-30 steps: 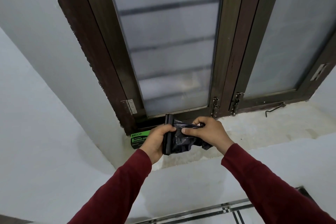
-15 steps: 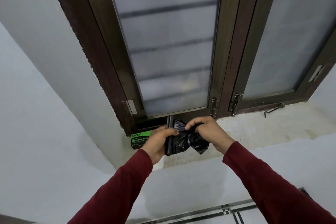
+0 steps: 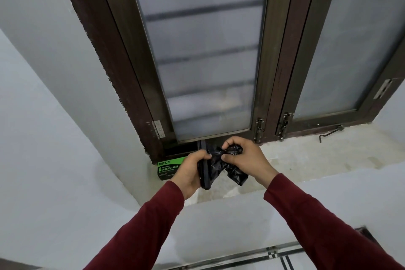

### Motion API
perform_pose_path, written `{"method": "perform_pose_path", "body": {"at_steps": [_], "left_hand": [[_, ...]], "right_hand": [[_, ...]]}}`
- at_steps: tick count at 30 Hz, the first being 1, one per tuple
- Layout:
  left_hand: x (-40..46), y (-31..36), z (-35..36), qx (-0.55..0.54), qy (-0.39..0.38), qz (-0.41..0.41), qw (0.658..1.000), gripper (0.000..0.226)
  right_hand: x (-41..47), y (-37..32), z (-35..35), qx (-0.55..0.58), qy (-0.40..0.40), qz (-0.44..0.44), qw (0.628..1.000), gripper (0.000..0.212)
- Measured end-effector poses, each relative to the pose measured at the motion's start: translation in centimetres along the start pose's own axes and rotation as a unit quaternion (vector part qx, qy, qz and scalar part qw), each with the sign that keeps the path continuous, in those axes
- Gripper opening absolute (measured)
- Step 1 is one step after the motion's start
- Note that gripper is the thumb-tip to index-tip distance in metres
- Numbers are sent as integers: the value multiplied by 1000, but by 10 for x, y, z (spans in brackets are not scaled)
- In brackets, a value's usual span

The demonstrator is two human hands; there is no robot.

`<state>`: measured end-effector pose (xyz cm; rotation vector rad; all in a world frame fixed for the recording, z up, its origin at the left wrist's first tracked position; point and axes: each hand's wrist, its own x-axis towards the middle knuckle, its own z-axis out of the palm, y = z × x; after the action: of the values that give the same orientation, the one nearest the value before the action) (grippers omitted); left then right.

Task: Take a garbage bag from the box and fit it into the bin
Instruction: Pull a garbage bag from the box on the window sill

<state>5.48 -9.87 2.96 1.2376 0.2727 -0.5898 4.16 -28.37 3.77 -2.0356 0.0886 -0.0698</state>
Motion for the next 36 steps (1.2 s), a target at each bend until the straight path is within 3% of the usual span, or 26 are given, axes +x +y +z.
{"method": "perform_pose_path", "body": {"at_steps": [4,8,12,15,18,22,28,36], "left_hand": [[2,-2,-2,37,21,16,999,37],[1,-3,-2,61,35,39,997,33],[-2,-1,1,69,11,50,996,21],[-3,0,3,66,-6,43,997,21],[-2,-2,4,64,-5,40,997,22],[-5,-6,9,72,16,52,996,18],[-6,-9,15,67,31,67,995,17],[-10,-12,17,68,11,90,994,16]], "right_hand": [[0,-1,-1,-4,-44,-23,999,30],[0,-2,-2,-10,-52,22,998,31],[-2,-1,5,34,-14,46,998,5],[-2,4,11,35,52,45,997,24],[0,6,10,7,48,58,997,39],[2,5,11,-61,67,53,995,19],[-3,3,21,-92,128,45,987,11],[1,2,21,-88,117,55,988,9]]}}
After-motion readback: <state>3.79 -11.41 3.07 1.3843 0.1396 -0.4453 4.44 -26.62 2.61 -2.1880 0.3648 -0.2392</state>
